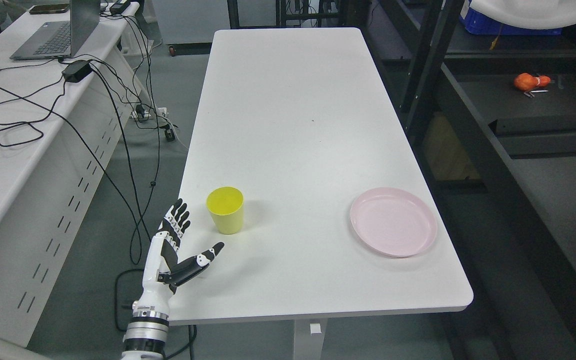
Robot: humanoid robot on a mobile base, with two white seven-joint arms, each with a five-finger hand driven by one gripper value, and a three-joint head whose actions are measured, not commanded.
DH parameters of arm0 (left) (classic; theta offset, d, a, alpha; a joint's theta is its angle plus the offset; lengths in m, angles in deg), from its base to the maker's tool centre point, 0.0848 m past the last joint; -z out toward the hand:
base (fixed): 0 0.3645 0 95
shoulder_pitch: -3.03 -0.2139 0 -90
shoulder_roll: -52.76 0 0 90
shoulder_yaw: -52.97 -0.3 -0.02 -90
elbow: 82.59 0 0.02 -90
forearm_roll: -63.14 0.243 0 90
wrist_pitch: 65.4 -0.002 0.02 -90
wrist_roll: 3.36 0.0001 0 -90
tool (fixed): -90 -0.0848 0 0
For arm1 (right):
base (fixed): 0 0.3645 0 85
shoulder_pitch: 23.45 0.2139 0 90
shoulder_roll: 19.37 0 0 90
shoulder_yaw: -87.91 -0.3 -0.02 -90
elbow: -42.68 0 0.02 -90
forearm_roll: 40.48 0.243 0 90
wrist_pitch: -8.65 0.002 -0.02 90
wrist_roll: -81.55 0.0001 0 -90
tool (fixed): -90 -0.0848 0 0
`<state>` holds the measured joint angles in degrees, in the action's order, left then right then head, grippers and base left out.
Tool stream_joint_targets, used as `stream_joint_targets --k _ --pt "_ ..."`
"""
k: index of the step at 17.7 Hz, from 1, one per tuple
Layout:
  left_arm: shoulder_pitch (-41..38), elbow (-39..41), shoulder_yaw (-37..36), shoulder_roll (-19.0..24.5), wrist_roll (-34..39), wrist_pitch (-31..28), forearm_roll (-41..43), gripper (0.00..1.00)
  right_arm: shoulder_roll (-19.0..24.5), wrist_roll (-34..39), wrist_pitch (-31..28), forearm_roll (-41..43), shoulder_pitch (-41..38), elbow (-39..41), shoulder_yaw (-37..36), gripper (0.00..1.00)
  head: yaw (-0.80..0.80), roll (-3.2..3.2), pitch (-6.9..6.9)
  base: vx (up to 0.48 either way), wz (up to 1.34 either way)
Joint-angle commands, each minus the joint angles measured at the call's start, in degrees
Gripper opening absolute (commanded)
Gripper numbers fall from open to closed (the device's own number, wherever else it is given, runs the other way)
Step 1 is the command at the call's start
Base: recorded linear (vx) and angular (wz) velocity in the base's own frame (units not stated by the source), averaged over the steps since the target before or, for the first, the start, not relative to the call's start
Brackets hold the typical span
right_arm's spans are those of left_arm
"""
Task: Place yellow IKEA cup on middle right shelf
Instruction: 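Move the left hand toward the yellow cup on the table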
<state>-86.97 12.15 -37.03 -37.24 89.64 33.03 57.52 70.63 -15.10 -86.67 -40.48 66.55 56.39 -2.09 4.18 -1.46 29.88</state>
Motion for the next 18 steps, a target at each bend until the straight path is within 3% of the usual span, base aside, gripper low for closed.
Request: stream_joint_targets --k 1,5,9,15,18 --pt "0.62 0.61 -0.62 1.00 -0.01 0.09 0.00 0.99 -1.00 -0.03 -0.04 1.41 -0.79 0.00 0.97 0.99 0.00 0.00 0.00 0.000 0.00" --pt "0.53 0.00 2.01 1.00 0.08 -0.34 -0.17 0.99 -1.00 -0.03 -0.04 1.41 -0.79 0.00 0.97 0.99 0.00 0.00 0.00 0.000 0.00" --pt "2.63 -4.99 2.72 1.00 -0.10 -0.52 -9.47 0.97 -1.00 -0.03 -0.04 1.41 -0.79 0.00 0.97 0.99 0.00 0.00 0.00 0.000 0.00" --pt "10.27 -16.07 2.81 1.00 -0.19 -0.52 -9.49 0.98 -1.00 -0.03 -0.04 1.41 -0.79 0.00 0.97 0.99 0.00 0.00 0.00 0.000 0.00" --pt "11.60 -16.44 2.11 1.00 -0.45 -1.05 -9.49 0.98 -1.00 -0.03 -0.04 1.41 -0.79 0.00 0.97 0.99 0.00 0.00 0.00 0.000 0.00"
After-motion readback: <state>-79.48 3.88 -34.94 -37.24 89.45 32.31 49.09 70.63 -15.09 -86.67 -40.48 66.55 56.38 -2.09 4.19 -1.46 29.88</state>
